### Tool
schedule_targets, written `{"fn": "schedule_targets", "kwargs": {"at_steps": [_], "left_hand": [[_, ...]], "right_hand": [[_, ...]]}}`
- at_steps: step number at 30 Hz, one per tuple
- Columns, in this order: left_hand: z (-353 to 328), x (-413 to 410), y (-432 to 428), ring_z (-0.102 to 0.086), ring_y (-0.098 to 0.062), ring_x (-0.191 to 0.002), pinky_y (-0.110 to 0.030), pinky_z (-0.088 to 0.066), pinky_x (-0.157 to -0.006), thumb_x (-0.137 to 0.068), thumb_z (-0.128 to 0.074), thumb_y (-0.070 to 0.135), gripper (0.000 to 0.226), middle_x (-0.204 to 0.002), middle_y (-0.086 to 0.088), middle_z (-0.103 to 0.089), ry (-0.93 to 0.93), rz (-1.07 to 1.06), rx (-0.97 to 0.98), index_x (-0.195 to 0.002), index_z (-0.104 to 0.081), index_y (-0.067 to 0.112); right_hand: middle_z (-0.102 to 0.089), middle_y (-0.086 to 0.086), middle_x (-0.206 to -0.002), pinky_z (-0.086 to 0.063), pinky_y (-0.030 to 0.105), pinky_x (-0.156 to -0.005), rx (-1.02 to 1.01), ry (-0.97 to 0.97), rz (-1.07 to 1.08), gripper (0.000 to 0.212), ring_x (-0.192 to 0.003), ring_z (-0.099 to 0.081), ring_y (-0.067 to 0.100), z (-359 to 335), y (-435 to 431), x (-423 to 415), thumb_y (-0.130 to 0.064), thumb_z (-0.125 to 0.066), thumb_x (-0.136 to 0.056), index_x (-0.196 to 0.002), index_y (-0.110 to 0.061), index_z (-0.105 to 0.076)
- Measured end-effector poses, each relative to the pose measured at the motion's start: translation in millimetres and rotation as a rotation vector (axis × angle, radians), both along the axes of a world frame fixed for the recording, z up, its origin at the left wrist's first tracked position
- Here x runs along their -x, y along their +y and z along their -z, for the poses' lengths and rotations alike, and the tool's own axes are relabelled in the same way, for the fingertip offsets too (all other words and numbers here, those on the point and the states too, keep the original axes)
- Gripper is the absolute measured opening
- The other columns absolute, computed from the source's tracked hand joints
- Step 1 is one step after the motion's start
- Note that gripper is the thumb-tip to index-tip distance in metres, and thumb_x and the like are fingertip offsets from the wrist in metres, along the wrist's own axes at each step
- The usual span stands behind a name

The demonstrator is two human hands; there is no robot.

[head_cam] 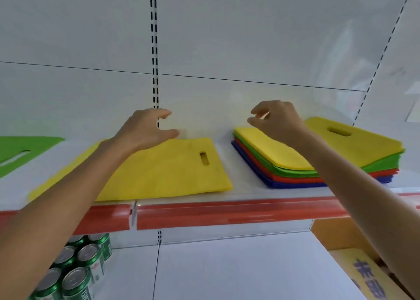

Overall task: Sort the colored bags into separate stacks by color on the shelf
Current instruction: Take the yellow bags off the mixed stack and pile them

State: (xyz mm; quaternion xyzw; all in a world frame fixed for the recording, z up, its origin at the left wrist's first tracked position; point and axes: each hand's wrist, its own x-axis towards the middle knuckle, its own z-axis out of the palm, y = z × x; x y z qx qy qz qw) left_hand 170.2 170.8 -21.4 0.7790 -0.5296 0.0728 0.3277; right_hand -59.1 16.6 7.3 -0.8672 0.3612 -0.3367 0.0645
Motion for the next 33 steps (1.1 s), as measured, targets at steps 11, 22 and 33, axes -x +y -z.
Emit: {"fn": "schedule_targets", "kwargs": {"at_steps": [11,22,33], "left_hand": [[11.7,138.0,-145.5,-0.037,-0.022,-0.131,-0.039,-0.032,-0.107,-0.089,-0.048,0.053,0.057,-0.143,-0.001,-0.042,-0.203,0.181,-0.159,-0.138,-0.043,0.025],[25.3,150.7,-191.5,-0.017,-0.022,-0.143,-0.031,-0.016,-0.114,-0.083,-0.045,0.066,0.079,-0.155,-0.005,-0.017,0.0,0.129,-0.531,-0.147,-0.025,0.024],[19.7,162.4,-188.3,-0.024,-0.018,-0.14,-0.032,-0.023,-0.111,-0.08,-0.062,0.049,0.073,-0.153,0.008,-0.024,-0.074,0.119,-0.298,-0.142,-0.037,0.02]], "right_hand": [[-0.062,0.005,-0.116,-0.045,0.038,-0.094,-0.016,0.247,0.284,0.049,-0.107,-0.056,0.022,-22.3,-140.5,186.5,-0.042,-0.07,-0.08,-0.12,-0.016,-0.059],[-0.05,0.006,-0.136,-0.037,0.036,-0.1,-0.088,0.489,0.179,0.065,-0.126,-0.044,0.025,-6.8,-210.0,209.1,-0.053,-0.056,-0.086,-0.138,-0.016,-0.044],[-0.055,0.007,-0.125,-0.046,0.037,-0.086,0.073,0.415,0.173,0.048,-0.111,-0.053,0.027,-0.2,-219.6,201.5,-0.036,-0.065,-0.083,-0.127,-0.02,-0.054]]}}
